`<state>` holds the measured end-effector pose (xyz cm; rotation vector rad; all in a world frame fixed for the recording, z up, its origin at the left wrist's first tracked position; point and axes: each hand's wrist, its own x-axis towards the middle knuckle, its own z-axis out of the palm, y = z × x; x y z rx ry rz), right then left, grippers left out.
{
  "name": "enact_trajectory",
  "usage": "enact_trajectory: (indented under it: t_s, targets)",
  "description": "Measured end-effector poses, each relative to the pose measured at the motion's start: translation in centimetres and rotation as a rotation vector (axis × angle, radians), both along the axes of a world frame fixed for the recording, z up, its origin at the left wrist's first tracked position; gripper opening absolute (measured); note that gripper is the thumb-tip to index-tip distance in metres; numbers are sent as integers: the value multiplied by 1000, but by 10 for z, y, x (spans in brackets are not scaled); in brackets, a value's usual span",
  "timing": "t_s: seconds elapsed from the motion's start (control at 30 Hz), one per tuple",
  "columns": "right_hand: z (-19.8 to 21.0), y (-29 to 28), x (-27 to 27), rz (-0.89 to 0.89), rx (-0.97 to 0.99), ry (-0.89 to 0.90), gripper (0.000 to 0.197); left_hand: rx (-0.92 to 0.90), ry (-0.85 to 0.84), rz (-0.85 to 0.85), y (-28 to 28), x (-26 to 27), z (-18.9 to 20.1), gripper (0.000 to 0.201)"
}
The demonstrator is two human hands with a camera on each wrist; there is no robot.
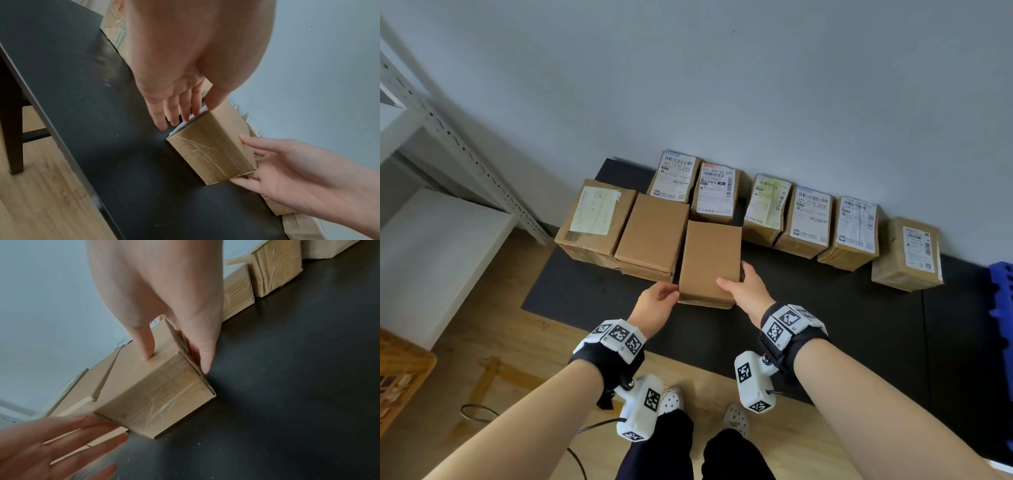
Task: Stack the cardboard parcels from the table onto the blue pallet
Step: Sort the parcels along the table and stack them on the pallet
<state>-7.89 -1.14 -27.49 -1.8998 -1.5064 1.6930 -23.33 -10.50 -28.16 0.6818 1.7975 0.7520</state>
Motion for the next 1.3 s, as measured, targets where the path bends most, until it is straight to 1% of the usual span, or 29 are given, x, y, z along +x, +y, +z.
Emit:
enact_trajectory:
  t_s: [0.1, 0.27, 0.43, 0.53, 0.7, 0.87, 1.0, 1.1, 1.23, 1.3]
  targets:
    - [0, -1, 3, 2, -4, 40, 74, 7, -29, 6, 2, 5, -1, 36]
    - [-3, 1, 9, -16, -40, 116, 83, 23, -99, 1, 13, 8, 0, 45]
    - [-1, 0, 17, -22, -47, 137, 85, 58, -59, -40, 22, 17, -3, 48]
    - [-1, -6, 30, -57, -36, 145, 87, 69, -89, -51, 23, 28, -3, 47]
    - [4, -15, 56, -116, 2, 164, 87, 139, -191, -91, 21, 49, 6, 59]
    - [19, -26, 83, -157, 48, 208, 85, 188, -186, -135, 19, 68, 19, 56]
    - [32, -44, 115, -225, 88, 251, 81, 205, -183, -196, 14, 92, 35, 46]
    - [41, -63, 142, -261, 131, 291, 80, 242, -182, -231, 3, 118, 48, 44]
    - [58, -93, 182, -287, 196, 307, 79, 331, -186, -285, -21, 161, 70, 55]
    - [71, -109, 204, -289, 239, 304, 78, 368, -197, -302, -36, 183, 82, 57]
